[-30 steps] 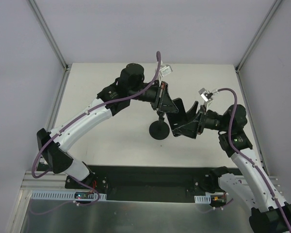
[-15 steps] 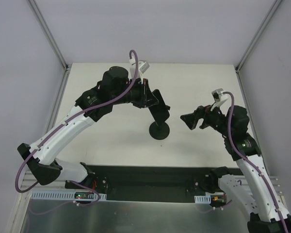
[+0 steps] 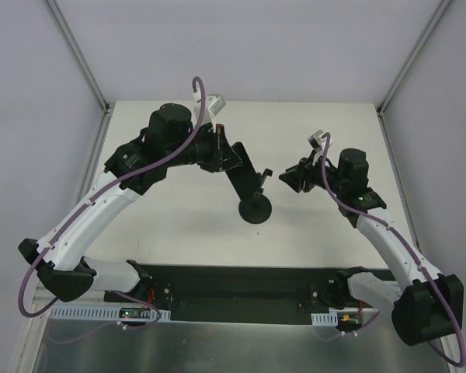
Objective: Place the phone on the phone stand
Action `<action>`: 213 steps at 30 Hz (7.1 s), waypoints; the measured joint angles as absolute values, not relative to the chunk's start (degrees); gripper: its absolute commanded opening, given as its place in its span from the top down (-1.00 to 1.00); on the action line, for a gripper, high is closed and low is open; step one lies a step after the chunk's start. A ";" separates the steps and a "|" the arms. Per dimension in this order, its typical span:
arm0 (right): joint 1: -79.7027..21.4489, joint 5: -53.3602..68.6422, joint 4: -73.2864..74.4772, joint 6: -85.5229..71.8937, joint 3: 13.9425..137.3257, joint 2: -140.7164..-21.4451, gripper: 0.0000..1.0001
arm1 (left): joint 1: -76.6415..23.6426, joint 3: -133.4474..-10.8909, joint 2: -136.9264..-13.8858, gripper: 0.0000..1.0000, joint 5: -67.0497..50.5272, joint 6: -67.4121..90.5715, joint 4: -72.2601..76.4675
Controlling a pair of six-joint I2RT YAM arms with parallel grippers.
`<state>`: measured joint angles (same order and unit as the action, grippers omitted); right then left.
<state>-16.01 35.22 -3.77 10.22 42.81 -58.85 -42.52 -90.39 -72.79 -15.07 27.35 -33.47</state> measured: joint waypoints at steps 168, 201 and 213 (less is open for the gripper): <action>-26.22 30.17 -20.71 17.52 39.59 -66.02 1.00 | -45.54 -84.66 -88.92 1.00 -18.04 -5.78 -21.15; -75.22 -45.91 -5.41 -0.14 35.11 -29.10 -0.34 | -49.56 -73.47 -85.41 1.00 30.52 9.23 -5.65; -68.49 -34.89 4.23 3.36 29.78 -24.56 -0.37 | -42.72 -65.56 -77.62 1.00 24.25 3.75 -1.39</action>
<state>-68.49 -34.89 4.23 3.36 29.78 -24.56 -42.72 -65.56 -77.62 24.25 3.75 -1.39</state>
